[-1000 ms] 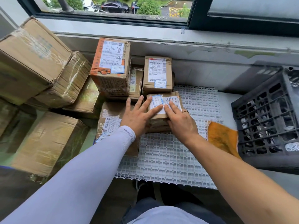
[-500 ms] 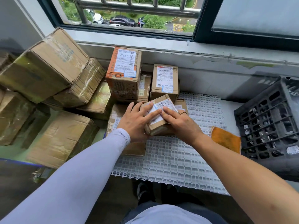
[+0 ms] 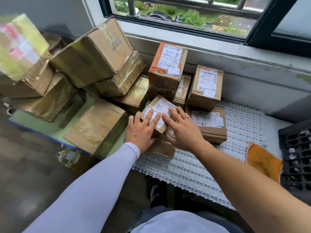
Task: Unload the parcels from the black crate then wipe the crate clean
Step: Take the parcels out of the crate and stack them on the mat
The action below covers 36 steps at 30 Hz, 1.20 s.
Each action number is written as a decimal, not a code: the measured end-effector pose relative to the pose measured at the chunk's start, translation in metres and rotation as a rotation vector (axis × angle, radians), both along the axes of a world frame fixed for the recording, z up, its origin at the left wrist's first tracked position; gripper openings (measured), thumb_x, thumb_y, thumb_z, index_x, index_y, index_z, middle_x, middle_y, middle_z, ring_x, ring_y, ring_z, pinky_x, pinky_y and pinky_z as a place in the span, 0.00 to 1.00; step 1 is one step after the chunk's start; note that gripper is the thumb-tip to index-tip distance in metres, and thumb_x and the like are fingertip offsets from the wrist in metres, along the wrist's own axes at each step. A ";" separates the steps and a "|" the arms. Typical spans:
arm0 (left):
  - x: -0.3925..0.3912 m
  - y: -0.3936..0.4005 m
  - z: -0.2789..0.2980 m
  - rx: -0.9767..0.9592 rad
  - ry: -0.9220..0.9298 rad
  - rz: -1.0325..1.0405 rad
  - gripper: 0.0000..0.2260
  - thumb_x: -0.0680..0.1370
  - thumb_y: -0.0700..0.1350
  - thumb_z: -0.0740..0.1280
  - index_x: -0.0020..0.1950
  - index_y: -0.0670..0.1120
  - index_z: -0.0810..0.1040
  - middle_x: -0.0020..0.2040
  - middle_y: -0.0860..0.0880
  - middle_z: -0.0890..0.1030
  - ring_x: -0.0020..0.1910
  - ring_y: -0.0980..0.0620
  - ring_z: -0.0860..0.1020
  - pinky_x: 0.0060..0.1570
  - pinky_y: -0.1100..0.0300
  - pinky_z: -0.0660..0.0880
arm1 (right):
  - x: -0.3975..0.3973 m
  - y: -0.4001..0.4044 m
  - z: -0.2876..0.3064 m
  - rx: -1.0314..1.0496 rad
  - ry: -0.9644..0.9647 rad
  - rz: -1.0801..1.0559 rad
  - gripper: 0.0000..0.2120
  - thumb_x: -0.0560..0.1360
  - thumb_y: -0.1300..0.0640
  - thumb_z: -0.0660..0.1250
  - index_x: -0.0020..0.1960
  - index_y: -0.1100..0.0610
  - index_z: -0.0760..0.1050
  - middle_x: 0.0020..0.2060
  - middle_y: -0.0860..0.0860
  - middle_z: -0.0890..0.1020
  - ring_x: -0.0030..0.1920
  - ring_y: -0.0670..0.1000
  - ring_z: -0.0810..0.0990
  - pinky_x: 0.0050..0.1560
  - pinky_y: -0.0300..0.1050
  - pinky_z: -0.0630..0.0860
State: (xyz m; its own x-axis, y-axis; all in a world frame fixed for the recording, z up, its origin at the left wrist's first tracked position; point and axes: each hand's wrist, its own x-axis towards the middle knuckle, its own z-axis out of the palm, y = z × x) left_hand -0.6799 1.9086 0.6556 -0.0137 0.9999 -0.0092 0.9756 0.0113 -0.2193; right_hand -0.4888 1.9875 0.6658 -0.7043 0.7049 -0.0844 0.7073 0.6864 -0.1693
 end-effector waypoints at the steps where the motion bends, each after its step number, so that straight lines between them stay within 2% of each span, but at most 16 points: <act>1: -0.001 -0.001 -0.001 -0.005 0.002 0.010 0.43 0.77 0.69 0.63 0.85 0.57 0.47 0.84 0.48 0.54 0.73 0.38 0.63 0.68 0.42 0.61 | -0.005 -0.002 0.000 -0.009 -0.011 0.007 0.38 0.80 0.38 0.59 0.84 0.46 0.48 0.84 0.53 0.51 0.83 0.60 0.46 0.81 0.60 0.53; 4: -0.005 -0.001 0.000 -0.005 -0.011 0.035 0.39 0.79 0.66 0.64 0.84 0.56 0.49 0.84 0.49 0.55 0.71 0.40 0.65 0.66 0.44 0.61 | -0.018 -0.005 0.001 -0.037 -0.029 0.005 0.44 0.76 0.33 0.58 0.84 0.46 0.42 0.84 0.50 0.46 0.83 0.58 0.40 0.82 0.61 0.48; 6: -0.008 0.000 0.001 0.008 -0.019 0.051 0.37 0.80 0.64 0.63 0.84 0.56 0.50 0.84 0.49 0.55 0.68 0.42 0.67 0.65 0.44 0.61 | -0.027 -0.005 -0.001 -0.052 -0.045 -0.010 0.45 0.78 0.33 0.59 0.84 0.48 0.41 0.84 0.51 0.44 0.83 0.59 0.38 0.81 0.62 0.49; 9: -0.012 0.003 0.004 0.013 -0.030 0.063 0.35 0.81 0.62 0.62 0.84 0.55 0.52 0.84 0.49 0.56 0.68 0.43 0.68 0.65 0.44 0.61 | -0.038 -0.004 -0.002 -0.051 -0.055 -0.039 0.42 0.80 0.39 0.61 0.84 0.50 0.41 0.84 0.52 0.45 0.83 0.60 0.39 0.80 0.63 0.52; 15: -0.017 0.015 0.004 0.000 -0.065 0.062 0.33 0.84 0.60 0.58 0.85 0.55 0.49 0.84 0.49 0.55 0.71 0.43 0.66 0.69 0.43 0.63 | -0.047 0.003 0.001 -0.099 -0.043 -0.068 0.40 0.81 0.48 0.60 0.84 0.50 0.40 0.84 0.51 0.42 0.83 0.58 0.37 0.82 0.60 0.48; 17: -0.019 0.021 0.002 -0.009 -0.083 0.062 0.32 0.84 0.59 0.58 0.85 0.55 0.48 0.85 0.49 0.54 0.76 0.43 0.62 0.72 0.40 0.60 | -0.048 0.005 0.001 -0.088 -0.051 -0.088 0.38 0.82 0.49 0.58 0.84 0.50 0.40 0.84 0.50 0.42 0.83 0.57 0.38 0.82 0.61 0.47; 19: -0.022 0.027 -0.001 -0.034 -0.097 0.060 0.31 0.85 0.59 0.54 0.85 0.57 0.43 0.85 0.50 0.49 0.82 0.43 0.53 0.76 0.36 0.52 | -0.050 0.006 0.000 -0.084 -0.057 -0.120 0.37 0.83 0.49 0.56 0.84 0.50 0.39 0.84 0.49 0.41 0.83 0.56 0.38 0.81 0.62 0.46; 22: -0.023 0.033 -0.006 -0.034 -0.106 0.050 0.30 0.86 0.59 0.51 0.84 0.56 0.40 0.85 0.49 0.46 0.84 0.44 0.46 0.77 0.33 0.45 | -0.051 0.008 -0.001 -0.072 -0.070 -0.148 0.36 0.83 0.49 0.55 0.84 0.49 0.39 0.84 0.49 0.41 0.83 0.55 0.37 0.80 0.66 0.45; 28: -0.025 0.034 -0.016 -0.015 -0.102 0.019 0.31 0.86 0.57 0.51 0.84 0.54 0.38 0.85 0.47 0.44 0.84 0.45 0.43 0.78 0.33 0.41 | -0.054 0.009 -0.005 -0.051 -0.102 -0.156 0.34 0.84 0.50 0.53 0.84 0.50 0.38 0.83 0.48 0.40 0.82 0.55 0.36 0.79 0.69 0.41; 32: -0.027 0.035 -0.019 -0.003 -0.104 -0.002 0.31 0.86 0.57 0.52 0.85 0.53 0.40 0.85 0.47 0.45 0.84 0.45 0.44 0.78 0.35 0.39 | -0.055 0.010 -0.006 -0.058 -0.121 -0.158 0.34 0.84 0.52 0.52 0.84 0.50 0.37 0.83 0.48 0.39 0.82 0.55 0.36 0.79 0.70 0.40; 36: -0.025 0.037 -0.014 -0.008 -0.120 0.019 0.30 0.86 0.56 0.53 0.85 0.53 0.43 0.85 0.47 0.47 0.84 0.45 0.46 0.77 0.33 0.39 | -0.056 0.012 0.002 -0.080 -0.138 -0.161 0.35 0.83 0.52 0.52 0.84 0.49 0.36 0.83 0.47 0.39 0.82 0.54 0.36 0.78 0.69 0.38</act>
State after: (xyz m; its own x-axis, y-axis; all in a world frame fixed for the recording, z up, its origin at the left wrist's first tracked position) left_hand -0.7051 1.9454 0.6420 -0.0306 0.9993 -0.0195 0.9944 0.0285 -0.1014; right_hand -0.5446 1.9993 0.6681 -0.5609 0.7945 -0.2328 0.8270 0.5508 -0.1128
